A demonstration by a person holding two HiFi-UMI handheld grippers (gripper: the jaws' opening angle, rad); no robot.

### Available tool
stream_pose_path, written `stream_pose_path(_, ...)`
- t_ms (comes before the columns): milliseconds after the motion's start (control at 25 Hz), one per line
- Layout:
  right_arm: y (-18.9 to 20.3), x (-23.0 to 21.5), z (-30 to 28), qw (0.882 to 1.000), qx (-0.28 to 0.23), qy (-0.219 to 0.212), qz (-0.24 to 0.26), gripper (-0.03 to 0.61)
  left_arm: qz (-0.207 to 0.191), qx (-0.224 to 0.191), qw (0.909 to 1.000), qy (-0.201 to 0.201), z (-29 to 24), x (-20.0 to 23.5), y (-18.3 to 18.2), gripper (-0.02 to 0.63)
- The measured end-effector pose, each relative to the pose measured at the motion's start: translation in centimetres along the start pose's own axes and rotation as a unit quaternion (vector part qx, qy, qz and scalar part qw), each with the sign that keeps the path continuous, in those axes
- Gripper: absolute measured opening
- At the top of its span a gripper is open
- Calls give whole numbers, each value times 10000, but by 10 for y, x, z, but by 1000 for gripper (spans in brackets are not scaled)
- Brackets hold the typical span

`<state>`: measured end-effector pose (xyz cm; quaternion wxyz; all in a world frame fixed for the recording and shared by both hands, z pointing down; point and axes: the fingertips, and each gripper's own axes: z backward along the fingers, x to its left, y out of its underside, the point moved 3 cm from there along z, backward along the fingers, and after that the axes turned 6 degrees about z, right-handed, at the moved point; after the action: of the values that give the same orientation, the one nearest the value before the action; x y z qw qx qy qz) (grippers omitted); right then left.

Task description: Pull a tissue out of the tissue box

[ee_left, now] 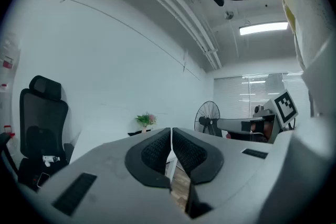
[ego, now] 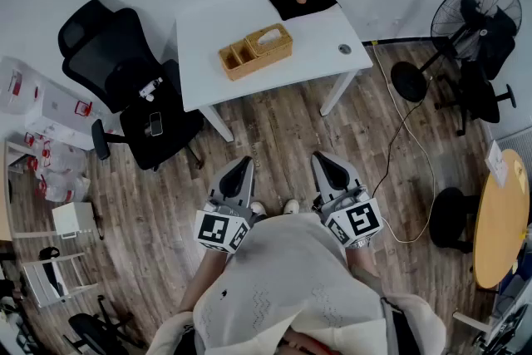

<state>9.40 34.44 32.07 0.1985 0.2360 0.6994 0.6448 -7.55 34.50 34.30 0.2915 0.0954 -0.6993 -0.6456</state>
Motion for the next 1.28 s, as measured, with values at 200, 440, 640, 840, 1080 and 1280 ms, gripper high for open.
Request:
stream_pose_path(200, 3, -3, 5, 10000, -2, -21, -66, 0, 59, 26, 10000, 74, -3, -6, 3, 20)
stream_pose_path(440, 4, -9, 8, 10000, 15, -64, -45, 0, -118, 42, 9999, 80, -11, -14, 5, 20)
stream_pose_path(640, 7, -15, 8, 9999, 42, -123, -29, 0, -218, 97, 9997, -2, -16, -19, 10, 21)
stream_pose_path(840, 10, -22, 9, 9997, 65, -218, -77, 0, -226, 43, 9996, -150, -19, -21, 11, 94)
stream_pose_path(1080, 16, -31, 14, 9996, 45, -262, 91, 0, -219, -34, 9994, -256, -22, -31, 21, 95)
stream_pose_path(1280, 24, -46, 22, 9998, 33, -177, -42, 0, -122, -79, 9994, -305, -27, -38, 29, 95)
